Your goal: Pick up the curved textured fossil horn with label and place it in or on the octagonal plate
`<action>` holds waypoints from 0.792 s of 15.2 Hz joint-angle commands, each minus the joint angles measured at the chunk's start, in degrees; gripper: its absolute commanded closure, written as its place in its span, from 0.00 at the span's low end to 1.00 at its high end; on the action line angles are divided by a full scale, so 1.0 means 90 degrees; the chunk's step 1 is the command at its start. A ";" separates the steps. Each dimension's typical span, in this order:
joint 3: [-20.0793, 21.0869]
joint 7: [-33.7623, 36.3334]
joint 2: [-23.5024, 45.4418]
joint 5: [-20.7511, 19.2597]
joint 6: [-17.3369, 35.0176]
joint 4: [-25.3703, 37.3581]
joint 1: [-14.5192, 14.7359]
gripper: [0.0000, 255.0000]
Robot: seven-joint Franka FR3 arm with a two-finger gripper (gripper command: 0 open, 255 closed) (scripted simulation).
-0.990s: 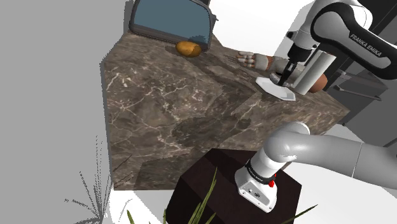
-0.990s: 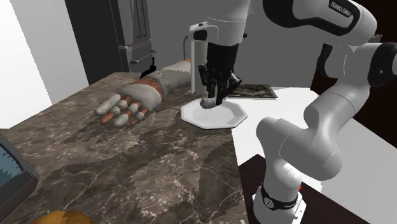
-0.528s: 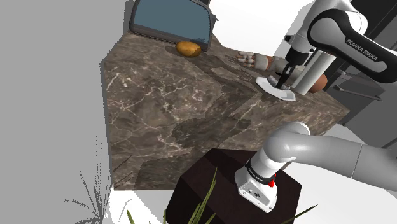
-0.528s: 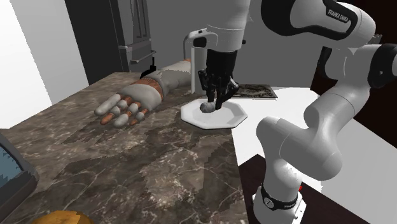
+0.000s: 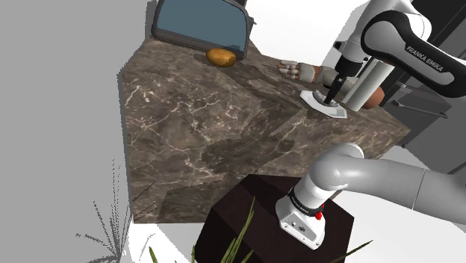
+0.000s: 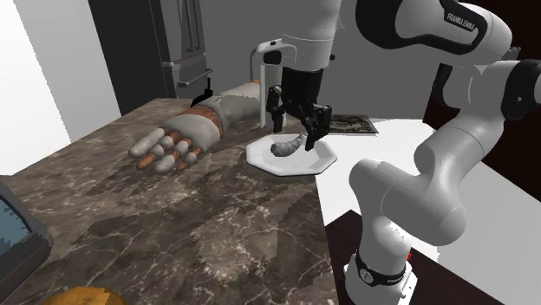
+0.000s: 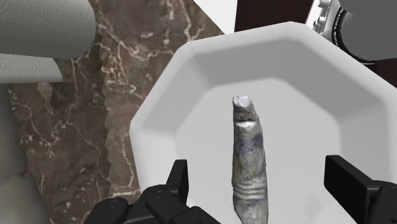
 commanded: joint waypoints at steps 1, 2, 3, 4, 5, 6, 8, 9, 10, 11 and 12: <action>0.0069 -0.0013 0.0107 0.0061 -0.0153 0.0254 0.0019 0.00; 0.0135 -0.0027 0.0219 0.0119 -0.0306 0.0514 0.0036 0.00; 0.0198 -0.0041 0.0336 0.0172 -0.0459 0.0779 0.0050 0.00; 0.0245 -0.0054 0.0432 0.0211 -0.0580 0.0992 0.0060 0.00; 0.0245 -0.0054 0.0432 0.0212 -0.0580 0.0992 0.0059 0.00; 0.0245 -0.0054 0.0432 0.0212 -0.0580 0.0992 0.0059 0.00; 0.0245 -0.0054 0.0432 0.0212 -0.0580 0.0992 0.0059 0.00; 0.0245 -0.0054 0.0432 0.0212 -0.0580 0.0992 0.0059 0.00; 0.0245 -0.0054 0.0432 0.0212 -0.0580 0.0992 0.0059 0.00; 0.0245 -0.0054 0.0432 0.0212 -0.0580 0.0992 0.0059 0.00; 0.0245 -0.0054 0.0432 0.0212 -0.0580 0.0992 0.0059 0.00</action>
